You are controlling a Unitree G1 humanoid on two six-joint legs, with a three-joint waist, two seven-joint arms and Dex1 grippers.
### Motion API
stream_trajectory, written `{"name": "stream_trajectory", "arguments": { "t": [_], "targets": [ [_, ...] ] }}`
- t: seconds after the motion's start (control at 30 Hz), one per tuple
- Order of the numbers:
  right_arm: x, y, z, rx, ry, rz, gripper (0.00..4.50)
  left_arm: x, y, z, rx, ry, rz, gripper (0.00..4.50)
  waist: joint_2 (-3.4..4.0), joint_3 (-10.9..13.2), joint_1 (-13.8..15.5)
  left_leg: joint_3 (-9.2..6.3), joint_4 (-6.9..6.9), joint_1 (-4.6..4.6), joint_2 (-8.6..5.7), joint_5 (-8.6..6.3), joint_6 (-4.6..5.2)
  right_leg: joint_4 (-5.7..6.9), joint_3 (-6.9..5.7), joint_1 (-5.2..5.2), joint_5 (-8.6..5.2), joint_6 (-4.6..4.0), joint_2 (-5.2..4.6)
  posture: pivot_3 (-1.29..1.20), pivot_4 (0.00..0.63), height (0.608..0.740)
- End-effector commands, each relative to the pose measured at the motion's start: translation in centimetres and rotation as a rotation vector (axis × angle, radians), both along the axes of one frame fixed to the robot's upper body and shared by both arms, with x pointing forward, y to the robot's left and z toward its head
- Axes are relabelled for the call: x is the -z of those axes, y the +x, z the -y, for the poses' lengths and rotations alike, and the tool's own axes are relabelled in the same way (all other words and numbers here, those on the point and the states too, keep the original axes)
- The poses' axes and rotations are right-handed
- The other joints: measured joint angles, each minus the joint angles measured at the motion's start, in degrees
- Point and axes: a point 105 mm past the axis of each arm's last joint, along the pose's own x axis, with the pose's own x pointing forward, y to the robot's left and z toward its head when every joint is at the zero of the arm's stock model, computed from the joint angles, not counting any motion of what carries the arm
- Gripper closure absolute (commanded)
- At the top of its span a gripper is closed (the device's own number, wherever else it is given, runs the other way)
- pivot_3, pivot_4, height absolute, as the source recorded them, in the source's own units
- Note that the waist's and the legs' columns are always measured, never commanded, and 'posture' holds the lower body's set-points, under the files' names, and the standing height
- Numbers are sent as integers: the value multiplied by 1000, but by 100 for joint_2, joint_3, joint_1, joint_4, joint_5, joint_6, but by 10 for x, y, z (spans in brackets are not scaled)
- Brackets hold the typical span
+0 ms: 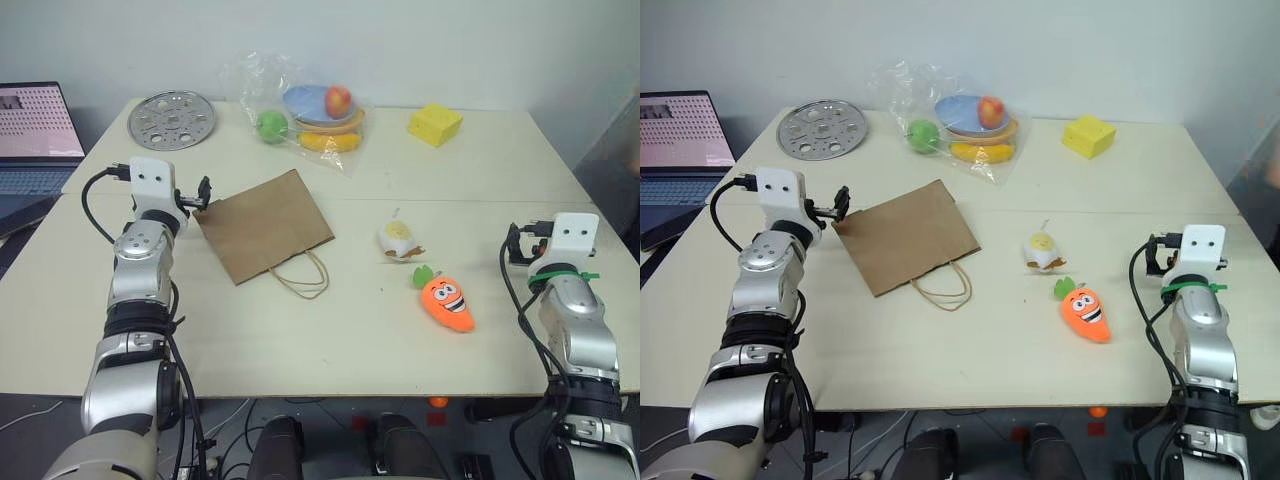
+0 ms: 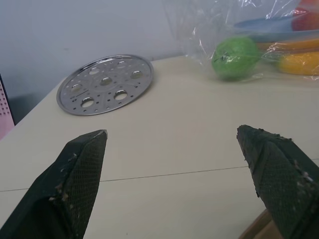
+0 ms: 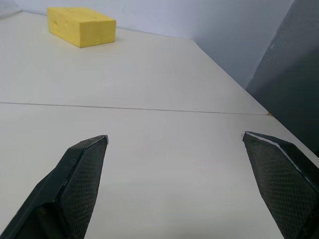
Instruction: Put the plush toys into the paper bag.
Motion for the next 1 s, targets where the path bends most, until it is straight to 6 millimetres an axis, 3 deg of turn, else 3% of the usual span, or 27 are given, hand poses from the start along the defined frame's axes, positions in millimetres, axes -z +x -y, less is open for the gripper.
{"name": "stream_trajectory", "arguments": {
  "t": [0.03,0.63,0.8,0.87,1.0],
  "targets": [
    [-16,-1,4,9,-25,48,0,-17,-4,1,25,12,61,39,0,0,1,0,0,0,0,0,0,0,0,0,0,0,0,0,150,740],
    [-22,-3,4,-14,-52,54,0,-22,-8,-5,20,23,68,39,0,0,2,0,0,0,1,0,0,0,0,0,0,0,0,0,150,740],
    [-39,-5,-5,-149,-100,54,0,-48,-22,16,268,-16,132,39,1,0,0,1,0,-2,1,0,0,-1,1,-1,0,0,-1,0,150,740],
    [-45,-5,-17,-244,-84,44,0,-52,-26,27,357,44,101,39,1,0,-1,0,-1,-1,1,0,0,-1,-1,-1,0,-1,0,0,150,740],
    [-66,-22,-76,-680,-71,17,0,-60,-61,84,794,167,-25,39,5,3,-20,-2,-2,0,5,0,0,2,-1,-1,-1,-1,4,0,150,740]
  ]
}}
